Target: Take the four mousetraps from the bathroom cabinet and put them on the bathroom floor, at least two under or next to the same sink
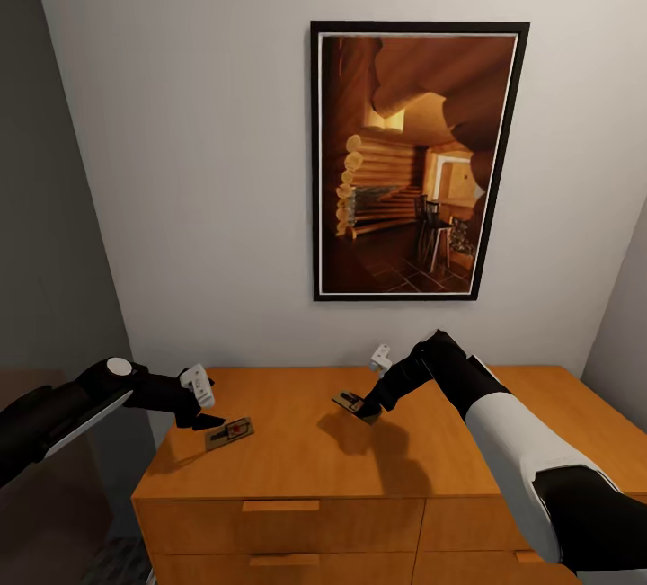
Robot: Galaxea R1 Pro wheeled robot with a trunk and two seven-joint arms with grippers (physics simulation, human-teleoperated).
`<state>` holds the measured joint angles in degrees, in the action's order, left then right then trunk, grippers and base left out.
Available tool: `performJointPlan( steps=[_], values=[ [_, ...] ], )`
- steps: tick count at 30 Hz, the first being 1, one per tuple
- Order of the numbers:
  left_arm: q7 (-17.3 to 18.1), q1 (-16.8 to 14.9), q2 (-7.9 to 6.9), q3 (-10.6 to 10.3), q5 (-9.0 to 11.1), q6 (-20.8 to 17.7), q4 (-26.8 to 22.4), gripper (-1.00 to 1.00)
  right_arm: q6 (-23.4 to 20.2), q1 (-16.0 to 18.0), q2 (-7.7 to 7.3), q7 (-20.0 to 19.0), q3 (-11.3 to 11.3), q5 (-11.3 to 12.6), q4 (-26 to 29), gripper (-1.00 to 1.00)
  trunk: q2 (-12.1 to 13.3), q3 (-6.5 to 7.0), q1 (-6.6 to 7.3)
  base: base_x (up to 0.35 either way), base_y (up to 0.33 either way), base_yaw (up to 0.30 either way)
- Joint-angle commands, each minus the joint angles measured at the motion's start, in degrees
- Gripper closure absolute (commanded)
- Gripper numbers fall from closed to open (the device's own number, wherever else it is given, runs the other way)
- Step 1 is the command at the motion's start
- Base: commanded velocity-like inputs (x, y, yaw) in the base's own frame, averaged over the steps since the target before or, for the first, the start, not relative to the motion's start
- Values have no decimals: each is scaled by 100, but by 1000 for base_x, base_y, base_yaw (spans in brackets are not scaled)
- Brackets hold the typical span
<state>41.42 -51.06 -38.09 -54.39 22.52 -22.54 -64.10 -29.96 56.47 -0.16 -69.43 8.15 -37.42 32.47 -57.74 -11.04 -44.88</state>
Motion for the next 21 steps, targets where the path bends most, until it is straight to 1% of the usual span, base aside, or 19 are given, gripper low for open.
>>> performJointPlan(
  steps=[1, 16, 21],
  values=[
    [-11, -11, -5, -19, 62, -49, -5, -100, -80, 4, -2, -27, 11, -3, 11, 100, -7, -9, -1, 0, 0, 0],
    [-28, -10, -5, -19, 61, -60, -2, -100, -80, 4, -2, -27, 11, -3, 7, 100, -7, -9, -1, 0, 0, 0],
    [-36, -11, 46, -17, 57, -77, -1, -100, -80, 4, -2, -26, 11, -3, 12, 100, -7, -9, -1, 0, 0, 0]
  ],
)
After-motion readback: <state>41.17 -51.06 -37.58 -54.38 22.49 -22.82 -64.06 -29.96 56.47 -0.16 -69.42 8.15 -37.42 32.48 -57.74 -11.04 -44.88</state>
